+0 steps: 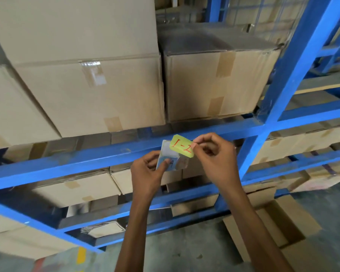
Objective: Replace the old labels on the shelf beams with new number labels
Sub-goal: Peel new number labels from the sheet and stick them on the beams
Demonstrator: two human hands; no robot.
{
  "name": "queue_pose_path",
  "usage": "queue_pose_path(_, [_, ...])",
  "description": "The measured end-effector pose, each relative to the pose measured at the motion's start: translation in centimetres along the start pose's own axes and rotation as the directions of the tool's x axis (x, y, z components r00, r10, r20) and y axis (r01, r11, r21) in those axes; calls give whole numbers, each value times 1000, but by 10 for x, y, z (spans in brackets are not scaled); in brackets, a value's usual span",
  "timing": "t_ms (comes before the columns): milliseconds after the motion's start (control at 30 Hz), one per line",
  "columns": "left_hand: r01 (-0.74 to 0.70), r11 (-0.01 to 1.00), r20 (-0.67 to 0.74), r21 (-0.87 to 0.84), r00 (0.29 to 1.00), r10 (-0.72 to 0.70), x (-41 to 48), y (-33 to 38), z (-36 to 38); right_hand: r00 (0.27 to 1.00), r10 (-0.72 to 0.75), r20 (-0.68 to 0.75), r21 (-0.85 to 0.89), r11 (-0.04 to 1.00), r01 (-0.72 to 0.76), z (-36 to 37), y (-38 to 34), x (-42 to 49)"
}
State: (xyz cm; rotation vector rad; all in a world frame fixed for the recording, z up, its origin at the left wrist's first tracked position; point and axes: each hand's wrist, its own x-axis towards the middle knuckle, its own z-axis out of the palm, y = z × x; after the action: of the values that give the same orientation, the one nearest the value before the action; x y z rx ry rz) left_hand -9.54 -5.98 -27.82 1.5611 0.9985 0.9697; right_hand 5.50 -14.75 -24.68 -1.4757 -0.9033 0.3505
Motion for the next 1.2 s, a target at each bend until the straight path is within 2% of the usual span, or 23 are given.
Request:
queue_pose_path(100, [48, 995, 4, -84, 999, -48, 5, 10, -3, 998, -51, 39, 42, 998, 49, -6, -22, 14])
queue_pose_path(233, [38, 970, 32, -239, 999, -31, 12, 42, -2, 977, -188, 103, 38, 982, 185, -15, -67, 43])
queue_pose_path(400, [-55, 944, -9, -325, 998, 55, 31, 95, -9, 899, -414, 141, -8, 908, 419, -28, -139, 84])
queue_pose_path(567, [-138, 920, -29, -366, 990, 137, 49, 146, -17, 812, -567, 138, -49, 815, 577, -36, -207, 137])
queue_pose_path(733, [-196, 898, -55, -394, 980, 190, 66, 190, -27, 745, -648, 155, 2, 755, 656, -35, -258, 187])
queue_pose_path(800, [-196, 901, -57, -387, 980, 189, 68, 196, -28, 744, -641, 189, -13, 756, 654, -32, -263, 202])
queue_pose_path(1000, [-202, 902, -80, -382, 979, 185, 68, 205, -35, 700, -694, 166, -59, 702, 710, -30, -266, 215])
queue_pose_path(1200, [-171, 910, -95, -379, 985, 145, 66, 204, -35, 711, -694, 112, -140, 697, 703, -26, -267, 219])
